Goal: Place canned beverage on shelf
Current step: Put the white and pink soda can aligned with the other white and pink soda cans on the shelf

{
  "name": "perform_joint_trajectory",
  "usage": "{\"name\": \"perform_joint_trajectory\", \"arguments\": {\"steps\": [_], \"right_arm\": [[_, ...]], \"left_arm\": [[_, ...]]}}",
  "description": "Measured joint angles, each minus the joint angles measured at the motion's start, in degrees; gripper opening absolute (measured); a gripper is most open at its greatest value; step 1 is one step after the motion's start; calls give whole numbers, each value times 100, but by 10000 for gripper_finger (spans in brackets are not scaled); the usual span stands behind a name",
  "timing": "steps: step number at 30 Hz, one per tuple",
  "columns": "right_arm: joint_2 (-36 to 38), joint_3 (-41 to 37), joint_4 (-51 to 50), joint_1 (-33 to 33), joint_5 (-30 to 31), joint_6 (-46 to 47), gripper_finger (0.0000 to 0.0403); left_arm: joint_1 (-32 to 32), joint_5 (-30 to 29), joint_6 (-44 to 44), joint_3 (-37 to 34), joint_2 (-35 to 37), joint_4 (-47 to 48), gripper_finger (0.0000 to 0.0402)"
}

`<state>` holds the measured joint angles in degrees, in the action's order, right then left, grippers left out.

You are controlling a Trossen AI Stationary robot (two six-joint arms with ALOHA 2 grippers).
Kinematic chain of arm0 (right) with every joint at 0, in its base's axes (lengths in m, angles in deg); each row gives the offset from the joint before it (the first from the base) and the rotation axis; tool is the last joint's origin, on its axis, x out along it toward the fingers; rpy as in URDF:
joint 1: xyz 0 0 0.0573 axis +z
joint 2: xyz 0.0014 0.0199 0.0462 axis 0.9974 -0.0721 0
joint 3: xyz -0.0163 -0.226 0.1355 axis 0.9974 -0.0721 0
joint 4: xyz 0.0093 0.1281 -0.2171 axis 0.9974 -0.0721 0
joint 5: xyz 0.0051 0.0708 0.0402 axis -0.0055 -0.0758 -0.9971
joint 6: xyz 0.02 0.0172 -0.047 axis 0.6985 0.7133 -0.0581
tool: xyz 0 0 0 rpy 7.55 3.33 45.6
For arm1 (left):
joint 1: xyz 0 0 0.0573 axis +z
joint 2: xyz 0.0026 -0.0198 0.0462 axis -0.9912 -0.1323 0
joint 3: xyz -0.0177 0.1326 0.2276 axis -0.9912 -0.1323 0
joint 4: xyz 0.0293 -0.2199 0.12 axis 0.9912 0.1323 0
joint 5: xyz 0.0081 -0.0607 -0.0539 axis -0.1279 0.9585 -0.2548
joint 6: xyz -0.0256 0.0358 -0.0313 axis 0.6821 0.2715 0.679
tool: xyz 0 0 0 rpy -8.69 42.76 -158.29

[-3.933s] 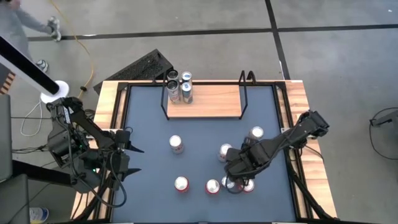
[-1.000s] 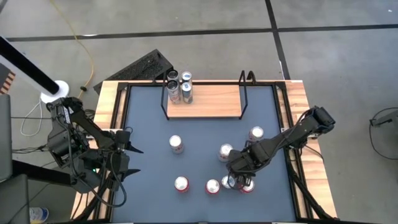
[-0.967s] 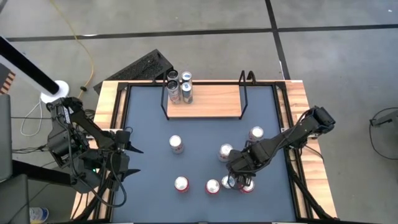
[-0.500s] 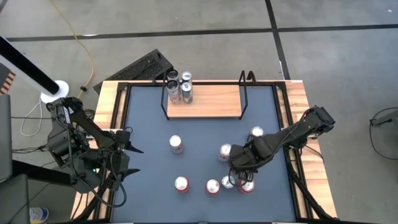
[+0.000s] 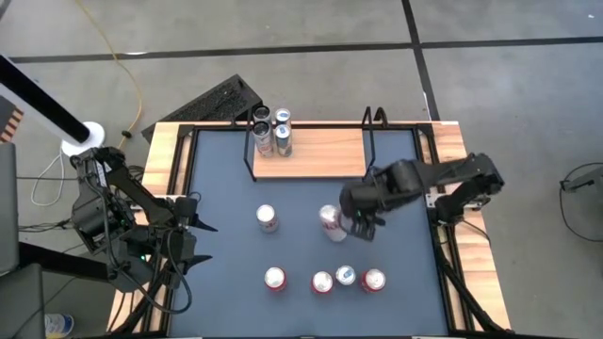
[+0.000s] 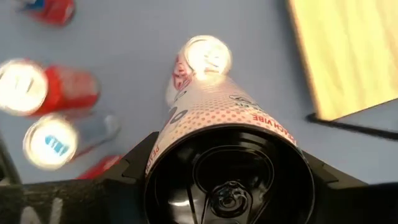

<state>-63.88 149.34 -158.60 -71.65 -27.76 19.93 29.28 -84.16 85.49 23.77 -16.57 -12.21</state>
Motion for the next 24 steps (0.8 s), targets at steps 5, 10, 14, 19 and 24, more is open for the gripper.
{"name": "perform_joint_trajectory", "arguments": {"steps": [5, 10, 14, 19, 24], "right_arm": [[-2, 25, -40, -481, -4, -474, 238], [-53, 25, 219, -870, 75, -1233, 238], [-228, 25, 778, -1238, 117, -1891, 238], [-545, 25, 1499, -1651, 105, -2804, 238], [-904, 63, 2214, -2066, -90, -3486, 239]], "left_arm": [[0, -2, -2, -1, 0, 0, 275], [0, -2, -2, 0, 0, 2, 275], [0, -3, -34, 0, 1, 3, 275], [1, -35, -140, 0, 2, 2, 275], [0, -46, -133, 0, 0, 2, 275]]}}
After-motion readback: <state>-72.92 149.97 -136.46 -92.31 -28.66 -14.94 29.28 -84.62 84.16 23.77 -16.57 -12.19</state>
